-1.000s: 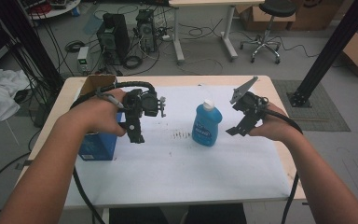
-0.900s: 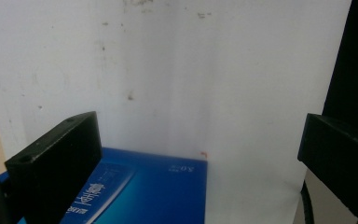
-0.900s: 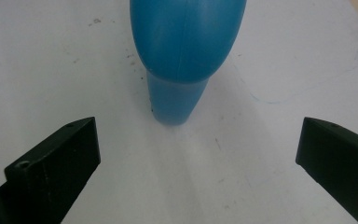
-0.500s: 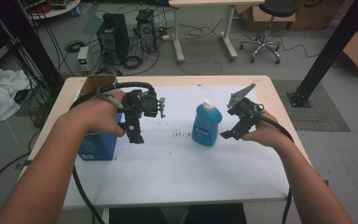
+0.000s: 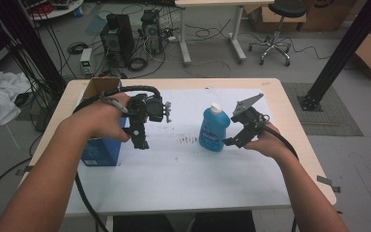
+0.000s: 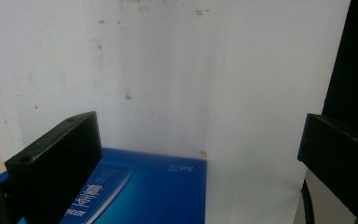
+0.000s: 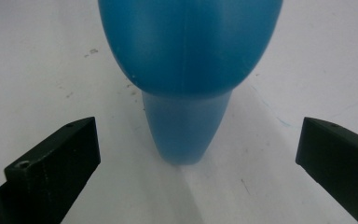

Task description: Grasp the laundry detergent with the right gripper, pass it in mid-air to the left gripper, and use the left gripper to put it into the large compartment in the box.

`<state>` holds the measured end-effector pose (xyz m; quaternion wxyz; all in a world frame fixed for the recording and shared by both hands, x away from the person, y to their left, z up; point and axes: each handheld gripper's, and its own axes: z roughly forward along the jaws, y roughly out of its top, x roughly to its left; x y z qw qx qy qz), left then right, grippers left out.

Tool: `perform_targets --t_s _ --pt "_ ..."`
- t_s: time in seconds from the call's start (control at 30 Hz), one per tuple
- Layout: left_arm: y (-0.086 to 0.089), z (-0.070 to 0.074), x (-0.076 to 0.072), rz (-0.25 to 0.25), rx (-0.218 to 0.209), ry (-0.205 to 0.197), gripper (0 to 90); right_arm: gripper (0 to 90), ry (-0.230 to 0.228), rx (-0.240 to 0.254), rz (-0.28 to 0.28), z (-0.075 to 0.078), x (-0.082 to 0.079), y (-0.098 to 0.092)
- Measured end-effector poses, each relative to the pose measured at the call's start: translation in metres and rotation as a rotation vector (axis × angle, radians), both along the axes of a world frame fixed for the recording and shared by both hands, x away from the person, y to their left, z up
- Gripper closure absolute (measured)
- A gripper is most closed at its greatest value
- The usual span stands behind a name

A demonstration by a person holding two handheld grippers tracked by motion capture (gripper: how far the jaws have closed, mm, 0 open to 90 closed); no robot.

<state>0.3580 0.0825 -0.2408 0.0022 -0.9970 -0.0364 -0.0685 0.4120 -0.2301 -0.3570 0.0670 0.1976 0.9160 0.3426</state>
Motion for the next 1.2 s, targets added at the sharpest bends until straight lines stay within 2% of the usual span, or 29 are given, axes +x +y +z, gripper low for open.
perform_targets --t_s 0.1,0.5,0.63,0.8,0.9,0.93,1.1,1.13,1.2 --pt "0.001 0.000 0.000 0.001 0.001 0.000 0.1 0.0 -0.001 0.038 -0.004 -0.006 0.000 0.002" --pt "0.002 -0.001 -0.001 -0.001 0.001 0.003 0.1 0.0 -0.015 0.095 -0.019 -0.020 0.001 0.008" --pt "0.002 -0.002 -0.001 0.000 0.000 0.002 0.1 0.0 -0.034 0.134 -0.036 -0.025 0.002 0.009" --pt "0.003 -0.002 -0.001 0.002 -0.002 0.003 0.1 0.0 -0.035 0.177 -0.049 -0.032 0.004 0.010" --pt "0.003 -0.002 -0.001 0.003 0.003 0.005 0.1 0.0 -0.053 0.211 -0.061 -0.036 0.003 0.012" --pt "0.003 -0.002 -0.001 0.003 0.002 0.005 0.1 0.0 -0.070 0.238 -0.074 -0.038 0.003 0.012" --pt "0.004 -0.003 -0.002 0.003 0.002 0.007 0.1 0.0 -0.091 0.286 -0.091 -0.041 0.002 0.014" --pt "0.004 -0.003 -0.002 0.005 0.000 0.006 0.1 0.0 -0.109 0.301 -0.096 -0.042 0.002 0.015" --pt "0.004 -0.003 -0.002 0.008 -0.001 0.005 0.1 0.0 -0.110 0.308 -0.097 -0.043 0.002 0.015"
